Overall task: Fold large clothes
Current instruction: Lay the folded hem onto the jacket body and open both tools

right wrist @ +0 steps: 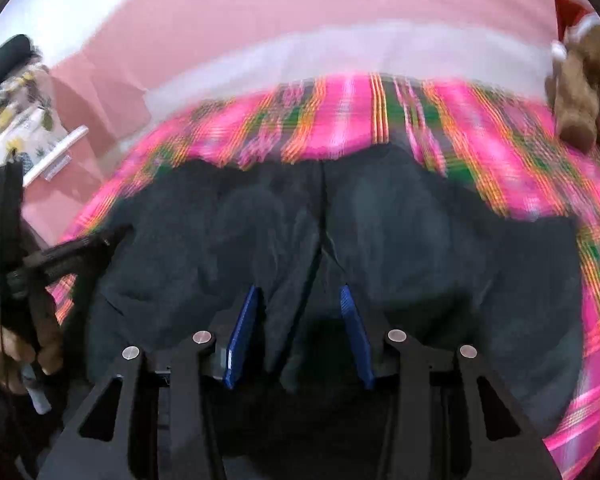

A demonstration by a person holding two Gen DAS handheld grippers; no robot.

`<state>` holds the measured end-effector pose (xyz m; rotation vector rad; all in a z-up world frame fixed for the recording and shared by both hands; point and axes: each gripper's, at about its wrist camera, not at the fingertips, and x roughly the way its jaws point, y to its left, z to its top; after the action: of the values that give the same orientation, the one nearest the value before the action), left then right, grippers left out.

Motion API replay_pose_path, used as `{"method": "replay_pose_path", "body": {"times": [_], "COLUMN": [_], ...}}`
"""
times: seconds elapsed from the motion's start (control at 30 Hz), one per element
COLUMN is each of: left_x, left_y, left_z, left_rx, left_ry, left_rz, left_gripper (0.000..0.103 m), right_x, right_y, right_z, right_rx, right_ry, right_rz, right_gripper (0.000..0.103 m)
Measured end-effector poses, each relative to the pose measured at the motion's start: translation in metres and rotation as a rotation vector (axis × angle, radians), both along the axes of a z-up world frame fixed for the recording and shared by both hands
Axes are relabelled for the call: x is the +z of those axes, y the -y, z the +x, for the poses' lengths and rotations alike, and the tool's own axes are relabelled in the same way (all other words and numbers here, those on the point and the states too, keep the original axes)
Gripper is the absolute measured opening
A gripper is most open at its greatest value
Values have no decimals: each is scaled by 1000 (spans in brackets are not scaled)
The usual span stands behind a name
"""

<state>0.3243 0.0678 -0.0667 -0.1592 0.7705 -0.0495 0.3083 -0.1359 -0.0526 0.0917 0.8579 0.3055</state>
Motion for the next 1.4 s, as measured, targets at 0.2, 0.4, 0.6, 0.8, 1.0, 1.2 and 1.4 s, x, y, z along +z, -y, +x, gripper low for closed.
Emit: {"method": "replay_pose_path", "body": {"times": [0.2,0.4,0.6,0.8,1.0,1.2,1.4], "left_x": [-19,13,30,-9,27,14,-25], "left_y": [2,-3,1,2,7,44,45], "left_z": [0,-21,-45,-27,-65,-85,-69], "left_rx": [3,7,-40,-35,-51,-172,-152], "left_ry": [19,24,95,1,60,28,-48], "left_rz": [18,-13,-30,-19,-42,-59,-66], "left_gripper": [30,29,30,30,29,30,32], "right_x": [-18,22,18,-9,37,7,-31], "right_y": [-4,18,69,78,66,15,13], "right_z": [-3,-12,7,10,-34,-54,-41], "right_rx": [-16,-35,-184,-185,-137,-1,-20], "right_ry": [18,67,45,-15,89,-3,-73], "right_rz": [-22,33,12,23,70,35,4], "right_gripper": [43,43,43,43,43,44,43]}}
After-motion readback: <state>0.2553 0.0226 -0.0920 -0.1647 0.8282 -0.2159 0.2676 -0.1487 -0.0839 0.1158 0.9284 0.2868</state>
